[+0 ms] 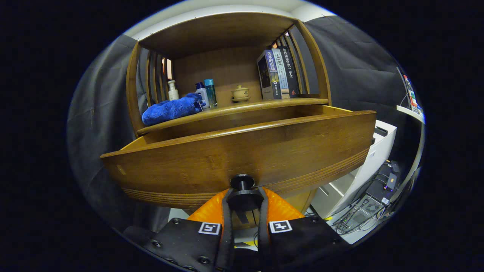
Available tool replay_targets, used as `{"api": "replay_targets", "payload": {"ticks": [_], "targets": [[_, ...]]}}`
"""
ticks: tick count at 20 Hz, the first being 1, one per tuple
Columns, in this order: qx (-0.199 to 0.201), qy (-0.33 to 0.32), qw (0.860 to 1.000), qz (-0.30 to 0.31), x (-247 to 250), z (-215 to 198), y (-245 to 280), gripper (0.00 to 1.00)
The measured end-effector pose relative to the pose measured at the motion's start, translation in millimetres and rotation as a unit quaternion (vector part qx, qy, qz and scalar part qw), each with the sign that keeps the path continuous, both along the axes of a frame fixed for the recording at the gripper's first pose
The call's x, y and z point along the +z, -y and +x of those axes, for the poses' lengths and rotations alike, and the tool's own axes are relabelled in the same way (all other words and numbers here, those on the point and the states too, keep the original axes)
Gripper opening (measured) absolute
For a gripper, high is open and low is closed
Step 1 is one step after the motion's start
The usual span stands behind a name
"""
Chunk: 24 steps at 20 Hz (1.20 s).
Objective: Pull open the drawer, take out the items inside it, and place them on the countertop above the cabinet.
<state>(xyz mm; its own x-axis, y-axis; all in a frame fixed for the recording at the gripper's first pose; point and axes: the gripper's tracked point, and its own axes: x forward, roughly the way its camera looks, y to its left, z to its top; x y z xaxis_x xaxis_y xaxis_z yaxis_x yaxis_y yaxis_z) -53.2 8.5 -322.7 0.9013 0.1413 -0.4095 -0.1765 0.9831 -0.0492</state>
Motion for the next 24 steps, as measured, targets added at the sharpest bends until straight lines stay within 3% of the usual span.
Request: {"api": "replay_targets", "payload": {"ticks": [10,15,22,24], "targets": [[-0.006,-0.02,1.0,-0.007,-1,-35,10,0.33],[-0.016,-0.029,0.999,-0.004,16,-36,6,0.53],[0.007,-0.002,1.0,-0.024,76,-40,-12,0.74],[0.012,0.006,1.0,-0.012,96,-34,-20,0.74]]}}
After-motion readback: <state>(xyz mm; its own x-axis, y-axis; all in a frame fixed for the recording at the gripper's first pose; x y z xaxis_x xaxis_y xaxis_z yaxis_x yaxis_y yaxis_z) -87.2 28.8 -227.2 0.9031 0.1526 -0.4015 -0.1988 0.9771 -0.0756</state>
